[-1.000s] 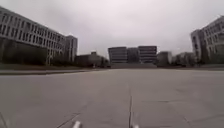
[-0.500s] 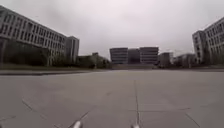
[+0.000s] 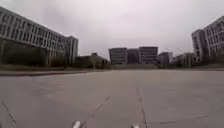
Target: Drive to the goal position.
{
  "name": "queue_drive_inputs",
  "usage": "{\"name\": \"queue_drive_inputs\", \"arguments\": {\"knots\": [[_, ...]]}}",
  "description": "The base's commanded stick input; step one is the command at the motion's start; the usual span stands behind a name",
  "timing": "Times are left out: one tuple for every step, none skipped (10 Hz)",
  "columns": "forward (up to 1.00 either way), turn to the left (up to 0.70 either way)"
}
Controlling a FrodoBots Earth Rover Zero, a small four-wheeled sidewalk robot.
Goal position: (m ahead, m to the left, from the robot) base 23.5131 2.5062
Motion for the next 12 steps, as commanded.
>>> {"name": "queue_drive_inputs", "arguments": {"knots": [[0.70,0.00],[0.70,0.00],[0.70,0.00],[0.70,0.00],[0.70,0.00],[0.70,0.00],[0.70,0.00],[0.70,0.00],[0.70,0.00],[0.70,0.00],[0.70,0.00],[0.70,0.00]]}}
